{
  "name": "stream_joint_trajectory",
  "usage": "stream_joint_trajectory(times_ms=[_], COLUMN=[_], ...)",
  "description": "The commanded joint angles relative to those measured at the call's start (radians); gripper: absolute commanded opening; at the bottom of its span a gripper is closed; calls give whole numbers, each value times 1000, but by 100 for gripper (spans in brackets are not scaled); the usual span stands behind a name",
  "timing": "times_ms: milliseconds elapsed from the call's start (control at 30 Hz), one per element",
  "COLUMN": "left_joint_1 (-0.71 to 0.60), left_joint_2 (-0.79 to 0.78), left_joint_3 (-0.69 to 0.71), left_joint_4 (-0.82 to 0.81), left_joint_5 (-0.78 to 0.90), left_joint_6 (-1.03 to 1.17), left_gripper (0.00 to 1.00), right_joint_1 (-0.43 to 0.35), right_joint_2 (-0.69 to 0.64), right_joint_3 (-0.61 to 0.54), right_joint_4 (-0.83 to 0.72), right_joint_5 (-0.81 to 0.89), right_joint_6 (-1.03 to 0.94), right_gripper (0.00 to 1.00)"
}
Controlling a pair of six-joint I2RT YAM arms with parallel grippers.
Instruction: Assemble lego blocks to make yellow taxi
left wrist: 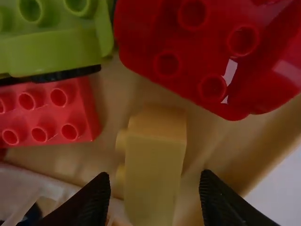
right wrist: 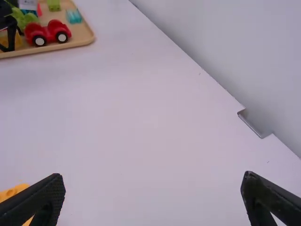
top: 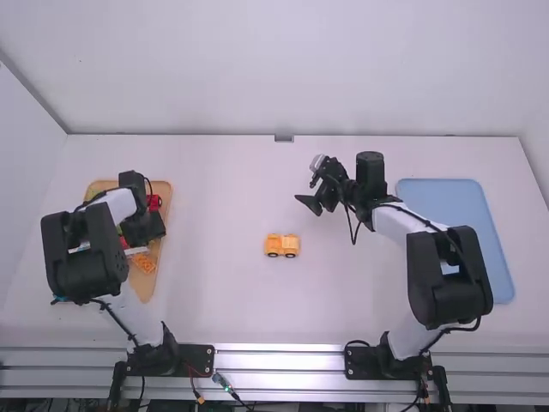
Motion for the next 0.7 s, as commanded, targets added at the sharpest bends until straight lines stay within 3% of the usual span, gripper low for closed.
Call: stream_joint_trajectory(times_ms=[0,200,400,667], left_joint_1=[8,7,7,7], left_joint_2=[-2,-2,-2,-2], left_joint_3=[-23,-56,-64,-63], left_joint_4=[14,76,89,77], left_joint_5=[10,6,26,25], left_joint_6=[-2,3,24,21], left_gripper=[51,49,35,27], right_joint_1=[-2,-2,-1,-1], right_joint_2=[-5,-5,-5,-5], right_joint_3=[4,4,4,4], right_joint_4=[-2,1,1,1], right_joint_5=[-9,-8,-8,-8], right_joint_6=[8,37,37,37], right_gripper=[99,99,99,99])
